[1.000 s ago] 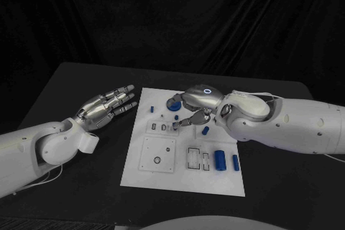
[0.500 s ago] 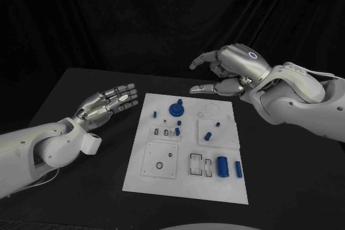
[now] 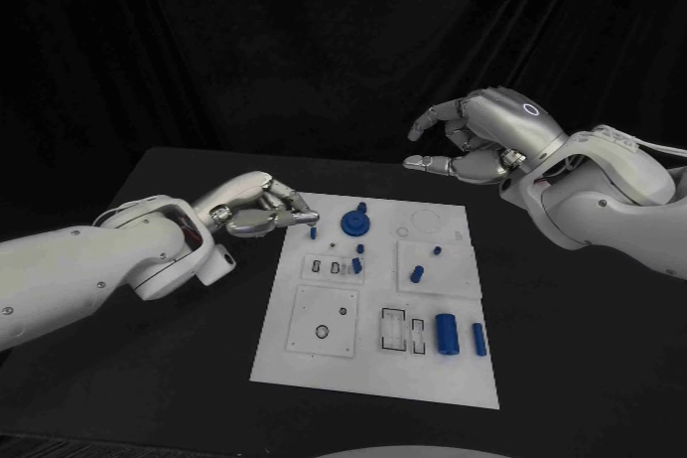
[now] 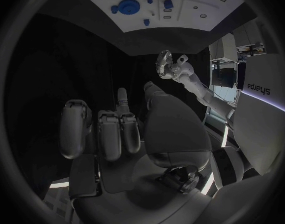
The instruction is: Assemble the parts on the task board
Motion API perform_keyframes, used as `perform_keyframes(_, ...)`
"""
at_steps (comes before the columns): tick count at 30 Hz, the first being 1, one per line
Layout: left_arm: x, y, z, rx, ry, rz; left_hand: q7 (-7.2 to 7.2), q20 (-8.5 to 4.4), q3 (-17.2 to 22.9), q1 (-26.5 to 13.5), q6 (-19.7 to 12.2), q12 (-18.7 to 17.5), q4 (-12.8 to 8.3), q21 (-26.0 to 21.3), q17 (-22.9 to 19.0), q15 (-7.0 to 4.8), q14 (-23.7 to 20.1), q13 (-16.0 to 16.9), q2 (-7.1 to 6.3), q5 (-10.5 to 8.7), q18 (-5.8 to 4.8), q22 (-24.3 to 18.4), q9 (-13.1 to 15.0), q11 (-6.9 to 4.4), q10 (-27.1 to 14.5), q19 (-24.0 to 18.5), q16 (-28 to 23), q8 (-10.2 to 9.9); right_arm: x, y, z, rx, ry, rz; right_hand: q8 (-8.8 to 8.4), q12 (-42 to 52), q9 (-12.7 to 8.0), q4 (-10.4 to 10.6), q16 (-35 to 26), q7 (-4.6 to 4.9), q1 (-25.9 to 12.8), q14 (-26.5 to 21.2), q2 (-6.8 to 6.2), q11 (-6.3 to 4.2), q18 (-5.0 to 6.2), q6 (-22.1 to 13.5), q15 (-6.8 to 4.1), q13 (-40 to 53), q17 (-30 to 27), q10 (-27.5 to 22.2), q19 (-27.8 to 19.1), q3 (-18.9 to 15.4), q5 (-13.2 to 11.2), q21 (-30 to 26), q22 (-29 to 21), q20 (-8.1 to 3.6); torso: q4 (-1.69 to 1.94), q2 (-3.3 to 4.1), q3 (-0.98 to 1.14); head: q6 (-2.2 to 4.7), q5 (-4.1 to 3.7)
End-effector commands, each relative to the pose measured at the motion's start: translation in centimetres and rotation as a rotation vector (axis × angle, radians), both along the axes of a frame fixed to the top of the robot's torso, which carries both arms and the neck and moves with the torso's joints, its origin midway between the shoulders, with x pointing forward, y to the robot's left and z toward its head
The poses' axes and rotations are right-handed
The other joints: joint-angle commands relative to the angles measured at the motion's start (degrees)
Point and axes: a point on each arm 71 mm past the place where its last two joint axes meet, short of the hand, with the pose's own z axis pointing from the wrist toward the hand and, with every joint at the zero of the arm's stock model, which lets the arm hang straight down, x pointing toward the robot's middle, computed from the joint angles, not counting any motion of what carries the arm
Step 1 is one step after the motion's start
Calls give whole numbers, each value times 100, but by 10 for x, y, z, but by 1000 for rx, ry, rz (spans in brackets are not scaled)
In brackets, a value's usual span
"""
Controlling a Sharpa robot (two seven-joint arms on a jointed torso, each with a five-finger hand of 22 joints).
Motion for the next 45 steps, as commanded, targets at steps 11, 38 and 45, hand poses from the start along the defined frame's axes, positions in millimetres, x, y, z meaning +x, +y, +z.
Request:
perform_keyframes(11,13,-48,-15,580,230,58,-260,-172,-80,-193,552,9,-21,646,1506,-271,611,1488,271,661,-269,1536,541,-271,603,951,15,14,7,-10,-27,-45,134,-82,63,20,35,-17,15,6,125,606,49,-14,-23,57,-18,1507,1509,600,133,45,139,-72,1134,1,-215,-62,340,-199,206)
perform_keyframes(38,18,-93,-26,810,468,96,-420,-303,11,-372,1015,9,-55,599,1506,-401,611,1488,235,482,-244,1460,1313,-408,603,873,15,-107,10,-14,-52,-63,189,-94,55,20,39,-37,15,-7,214,606,99,-25,0,-2,-27,1507,1509,600,87,47,247,-175,1104,-3,-280,-49,415,-412,299)
perform_keyframes(45,22,-97,-26,817,467,105,-421,-320,88,-338,915,9,-83,571,1506,-417,611,1488,242,518,-230,1412,1538,-420,603,826,15,-84,11,-14,-54,-66,195,-98,58,20,41,-38,15,-6,220,606,103,-25,1,1,-27,1507,1509,600,85,48,260,-180,1102,-4,-269,-55,423,-449,279)
